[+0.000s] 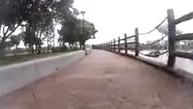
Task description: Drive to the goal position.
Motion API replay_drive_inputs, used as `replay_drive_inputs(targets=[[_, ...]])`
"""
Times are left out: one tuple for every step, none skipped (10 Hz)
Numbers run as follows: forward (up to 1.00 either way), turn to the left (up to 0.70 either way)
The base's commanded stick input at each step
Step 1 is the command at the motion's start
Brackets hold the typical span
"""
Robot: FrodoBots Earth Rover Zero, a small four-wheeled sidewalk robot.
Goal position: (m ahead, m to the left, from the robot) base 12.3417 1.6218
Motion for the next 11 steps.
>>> replay_drive_inputs(targets=[[1.00,0.00],[1.00,0.00],[1.00,-0.01],[1.00,-0.04],[1.00,-0.40],[1.00,-0.40],[1.00,-0.40],[1.00,-0.40],[1.00,-0.40],[1.00,-0.40],[1.00,-0.40]])
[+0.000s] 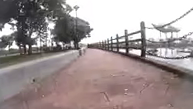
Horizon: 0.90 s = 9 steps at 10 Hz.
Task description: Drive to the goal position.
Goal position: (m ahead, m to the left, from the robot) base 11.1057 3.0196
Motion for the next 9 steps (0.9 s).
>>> replay_drive_inputs(targets=[[1.00,-0.40],[1.00,0.00],[1.00,0.00],[1.00,0.00],[1.00,0.00],[1.00,0.00],[1.00,0.00],[1.00,0.00],[1.00,0.00]])
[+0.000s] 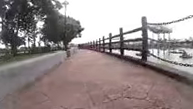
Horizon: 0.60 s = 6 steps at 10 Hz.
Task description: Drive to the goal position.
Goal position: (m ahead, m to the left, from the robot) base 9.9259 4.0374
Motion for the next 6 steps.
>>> replay_drive_inputs(targets=[[1.00,0.00],[1.00,0.00],[1.00,-0.06],[1.00,-0.40],[1.00,-0.40],[1.00,-0.40]])
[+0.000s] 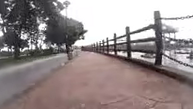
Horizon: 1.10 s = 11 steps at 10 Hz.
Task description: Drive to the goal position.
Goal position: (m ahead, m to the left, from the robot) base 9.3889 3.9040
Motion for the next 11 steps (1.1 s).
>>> replay_drive_inputs(targets=[[1.00,-0.40],[1.00,-0.40],[1.00,-0.12],[1.00,0.00],[1.00,0.00],[1.00,0.00],[1.00,0.00],[1.00,0.00],[1.00,0.00],[1.00,0.00],[1.00,0.00]])
